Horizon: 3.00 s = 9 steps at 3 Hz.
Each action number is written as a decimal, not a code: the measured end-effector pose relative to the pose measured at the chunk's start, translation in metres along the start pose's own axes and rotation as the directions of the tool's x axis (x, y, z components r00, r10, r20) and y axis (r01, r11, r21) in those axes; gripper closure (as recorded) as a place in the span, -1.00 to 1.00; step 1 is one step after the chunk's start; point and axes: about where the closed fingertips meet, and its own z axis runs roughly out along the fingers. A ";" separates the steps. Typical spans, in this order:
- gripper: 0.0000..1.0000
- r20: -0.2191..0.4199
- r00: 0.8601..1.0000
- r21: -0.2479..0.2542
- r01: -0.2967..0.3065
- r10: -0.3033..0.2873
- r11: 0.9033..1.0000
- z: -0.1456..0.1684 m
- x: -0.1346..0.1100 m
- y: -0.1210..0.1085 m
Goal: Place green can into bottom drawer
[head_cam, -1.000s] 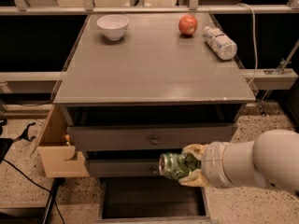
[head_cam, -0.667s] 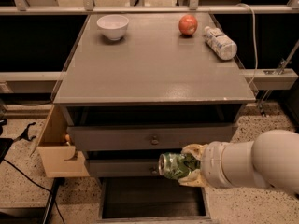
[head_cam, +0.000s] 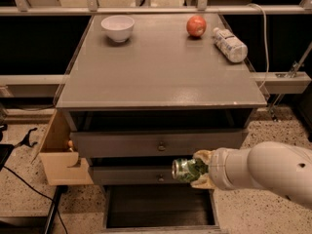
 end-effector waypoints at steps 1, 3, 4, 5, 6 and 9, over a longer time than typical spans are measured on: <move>1.00 -0.019 1.000 0.002 -0.024 0.024 1.000 0.031 0.026 -0.009; 1.00 -0.057 0.995 -0.049 -0.089 0.086 0.995 0.089 0.066 0.005; 0.71 -0.060 0.994 -0.053 -0.095 0.091 0.994 0.093 0.068 0.006; 0.25 -0.060 0.994 -0.053 -0.095 0.091 0.994 0.093 0.068 0.006; -0.21 -0.060 0.994 -0.054 -0.095 0.091 0.994 0.093 0.068 0.006; -1.00 -0.060 0.994 -0.054 -0.094 0.091 0.994 0.093 0.068 0.006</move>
Offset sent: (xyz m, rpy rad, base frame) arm 0.0500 -0.0283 -0.1184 -0.0089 0.1030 -0.0880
